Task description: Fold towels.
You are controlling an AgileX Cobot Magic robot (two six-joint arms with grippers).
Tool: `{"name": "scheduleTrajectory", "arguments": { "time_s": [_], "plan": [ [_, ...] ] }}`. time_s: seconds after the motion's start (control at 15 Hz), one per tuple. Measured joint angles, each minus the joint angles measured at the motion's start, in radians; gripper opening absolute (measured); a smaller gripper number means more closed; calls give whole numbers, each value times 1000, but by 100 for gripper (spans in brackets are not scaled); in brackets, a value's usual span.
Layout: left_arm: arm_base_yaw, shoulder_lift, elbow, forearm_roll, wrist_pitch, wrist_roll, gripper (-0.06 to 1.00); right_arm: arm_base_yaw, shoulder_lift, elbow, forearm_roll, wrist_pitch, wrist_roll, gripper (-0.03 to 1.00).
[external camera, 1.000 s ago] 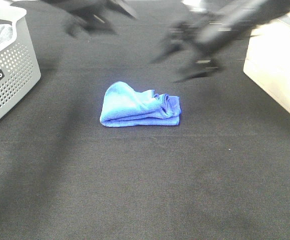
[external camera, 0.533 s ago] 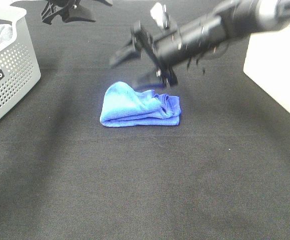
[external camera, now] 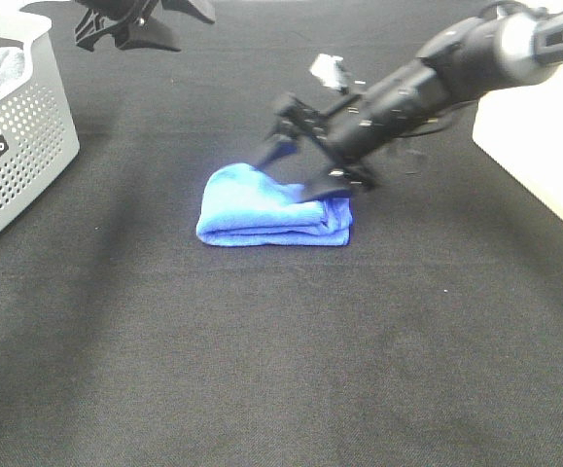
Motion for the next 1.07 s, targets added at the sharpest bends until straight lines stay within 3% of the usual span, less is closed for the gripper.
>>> {"name": "scheduleTrajectory", "arguments": {
  "time_s": [0.6,1.07],
  "plan": [
    [0,0,0,63,15,0,54,-78,-35,0,-124,56,27,77],
    [0,-100,0,296,231,0,54,-79,-294,0,-371,215,102,77]
  ]
}}
